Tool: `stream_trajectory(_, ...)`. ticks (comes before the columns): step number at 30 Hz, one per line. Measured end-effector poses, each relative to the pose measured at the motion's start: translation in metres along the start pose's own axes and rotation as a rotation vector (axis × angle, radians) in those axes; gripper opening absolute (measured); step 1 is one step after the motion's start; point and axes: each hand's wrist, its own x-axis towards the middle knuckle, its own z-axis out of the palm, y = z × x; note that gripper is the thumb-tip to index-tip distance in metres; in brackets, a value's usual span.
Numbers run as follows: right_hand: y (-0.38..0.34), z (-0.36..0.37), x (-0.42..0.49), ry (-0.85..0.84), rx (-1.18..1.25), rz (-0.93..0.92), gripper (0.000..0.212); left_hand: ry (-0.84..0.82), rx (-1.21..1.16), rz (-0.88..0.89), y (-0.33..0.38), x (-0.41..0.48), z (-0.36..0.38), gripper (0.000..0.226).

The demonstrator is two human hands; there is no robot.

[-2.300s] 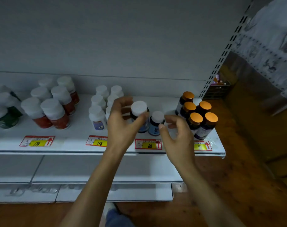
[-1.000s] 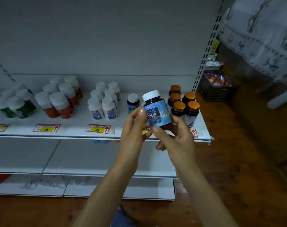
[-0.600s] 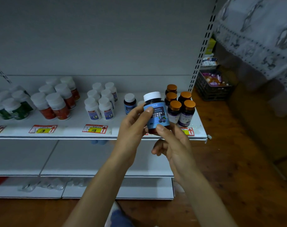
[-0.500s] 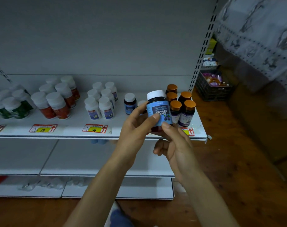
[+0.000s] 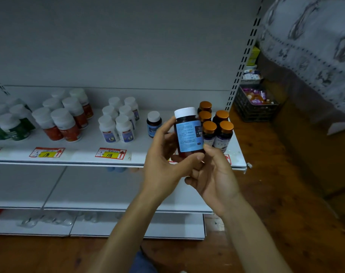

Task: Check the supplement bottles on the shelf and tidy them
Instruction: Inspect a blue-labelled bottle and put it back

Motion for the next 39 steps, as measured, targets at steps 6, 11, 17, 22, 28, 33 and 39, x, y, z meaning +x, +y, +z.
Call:
stream_trajectory(6, -0.004, -0.006, 0.006, 0.108, -0.185, -0.059, 0.033, 0.067, 0.282, 0.132, -0.008, 0.001, -0.004, 0.083)
stream_trajectory(11, 0.001, -0.004, 0.012, 0.118, -0.248, -0.098, 0.033, 0.026, 0.192, 0.078, -0.011, 0.004, -0.009, 0.076)
stream_trajectory(17, 0.018, 0.000, 0.023, 0.275, -0.463, -0.287, 0.025, 0.087, 0.057, -0.051, -0.020, 0.008, -0.022, 0.048)
stream_trajectory(22, 0.035, 0.004, 0.040, 0.219, -0.641, -0.298, 0.020, 0.223, 0.210, -0.051, -0.037, 0.019, -0.037, 0.045)
stream_trajectory(28, 0.034, 0.006, 0.069, 0.258, -0.813, -0.290, 0.023, 0.250, 0.295, -0.086, -0.076, 0.050, -0.060, 0.044)
stream_trajectory(33, 0.014, 0.019, 0.103, 0.294, -0.938, -0.406, 0.016, 0.224, 0.300, -0.167, -0.101, 0.081, -0.066, 0.046)
stream_trajectory(39, 0.003, 0.011, 0.158, 0.454, -1.160, -0.242, 0.040, 0.177, 0.303, -0.146, -0.120, 0.098, -0.069, 0.045)
